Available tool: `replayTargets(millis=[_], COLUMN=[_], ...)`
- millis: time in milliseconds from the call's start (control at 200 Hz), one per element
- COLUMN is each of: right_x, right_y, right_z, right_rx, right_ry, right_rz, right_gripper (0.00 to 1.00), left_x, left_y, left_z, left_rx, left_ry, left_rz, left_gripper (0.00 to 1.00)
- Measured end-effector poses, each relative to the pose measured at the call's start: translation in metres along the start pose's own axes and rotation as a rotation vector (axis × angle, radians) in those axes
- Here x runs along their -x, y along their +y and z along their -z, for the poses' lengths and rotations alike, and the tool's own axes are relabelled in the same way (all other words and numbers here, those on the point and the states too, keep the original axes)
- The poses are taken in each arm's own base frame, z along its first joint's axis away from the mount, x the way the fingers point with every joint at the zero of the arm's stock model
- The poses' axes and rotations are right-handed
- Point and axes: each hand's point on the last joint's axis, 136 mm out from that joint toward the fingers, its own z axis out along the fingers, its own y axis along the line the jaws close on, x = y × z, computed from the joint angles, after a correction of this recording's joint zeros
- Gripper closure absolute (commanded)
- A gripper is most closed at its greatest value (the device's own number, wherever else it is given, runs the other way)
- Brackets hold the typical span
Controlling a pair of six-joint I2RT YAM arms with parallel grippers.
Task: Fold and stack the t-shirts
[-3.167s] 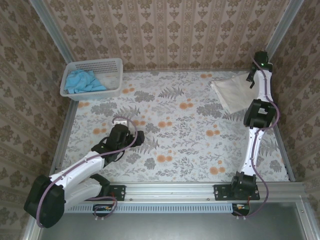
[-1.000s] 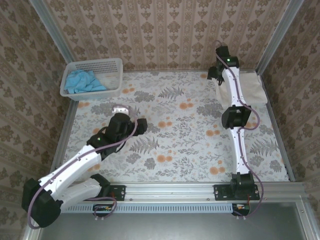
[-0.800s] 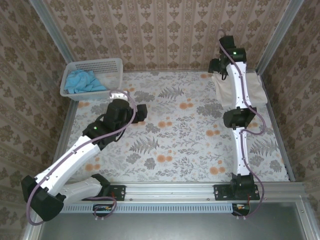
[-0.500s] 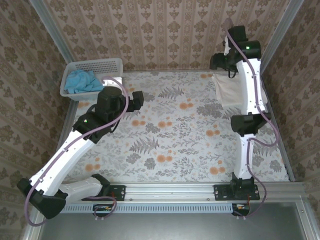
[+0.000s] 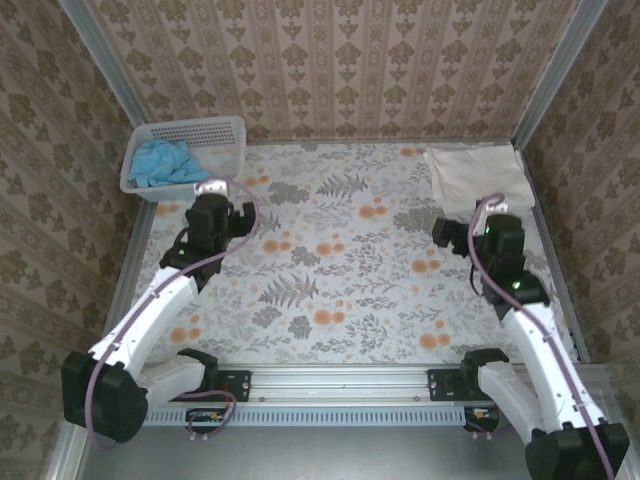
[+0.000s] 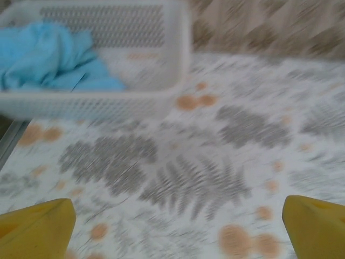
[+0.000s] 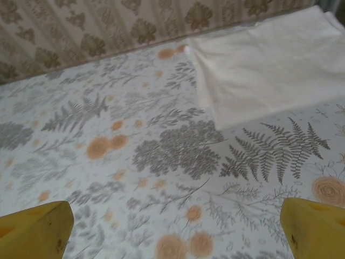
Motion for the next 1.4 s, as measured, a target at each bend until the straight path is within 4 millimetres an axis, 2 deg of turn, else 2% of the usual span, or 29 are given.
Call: replayTargets(millis=[105, 170, 220, 265, 385, 450, 580, 790, 920, 990, 1050, 1185, 1285, 1400], right_x=[-0.043, -0.07, -0.083, -0.084, -0.064, -0.063, -0.07, -0.057, -0.05, -0.057, -0.065, -0.069, -0.068, -0.047], right_y=[-0.023, -0.04, -0.051, -0.056, -0.056, -0.056, -0.059, -0.058, -0.052, -0.047, -0.034, -0.015, -0.018, -0.024], right_z=[-0.026, -0.036, -0.039, -0.04, -0.047, -0.054, -0.069, -0.091, -0.11, -0.12, -0.126, -0.121, -0.121, -0.128], right_rx=[-0.064, -0.125, -0.169, -0.193, -0.207, -0.21, -0.217, -0.198, -0.15, -0.135, -0.103, -0.048, -0.066, -0.083], right_ry=[-0.032, -0.032, -0.02, -0.026, -0.101, -0.102, -0.062, -0.097, -0.12, -0.101, -0.089, -0.141, -0.145, -0.167], right_rz=[-0.021, -0.017, -0.001, 0.014, 0.05, 0.074, 0.109, 0.119, 0.114, 0.142, 0.185, 0.242, 0.247, 0.219], right_gripper=[0.0, 0.01, 0.0, 0.0, 0.0, 0.01, 0.0, 0.0, 0.01, 0.01, 0.0, 0.0, 0.0, 0.0], left_x=[-0.04, -0.054, -0.06, -0.064, -0.082, -0.094, -0.098, -0.065, -0.073, -0.074, -0.077, -0.1, -0.092, -0.082], left_y=[0.053, 0.078, 0.089, 0.098, 0.116, 0.123, 0.117, 0.107, 0.097, 0.089, 0.082, 0.066, 0.063, 0.065], left_z=[-0.024, -0.034, -0.041, -0.048, -0.063, -0.07, -0.077, -0.082, -0.088, -0.09, -0.09, -0.096, -0.099, -0.1], left_rx=[0.14, 0.206, 0.234, 0.252, 0.284, 0.284, 0.22, 0.127, 0.071, 0.028, 0.005, -0.013, -0.012, 0.003], left_ry=[0.062, 0.078, 0.082, 0.076, 0.074, 0.09, 0.063, -0.084, -0.08, -0.099, -0.131, -0.084, -0.096, -0.117], left_rz=[0.051, 0.078, 0.089, 0.095, 0.099, 0.098, 0.094, 0.062, 0.028, -0.001, -0.029, -0.091, -0.103, -0.101], left_gripper=[0.0, 0.0, 0.0, 0.0, 0.0, 0.0, 0.0, 0.0, 0.0, 0.0, 0.0, 0.0, 0.0, 0.0])
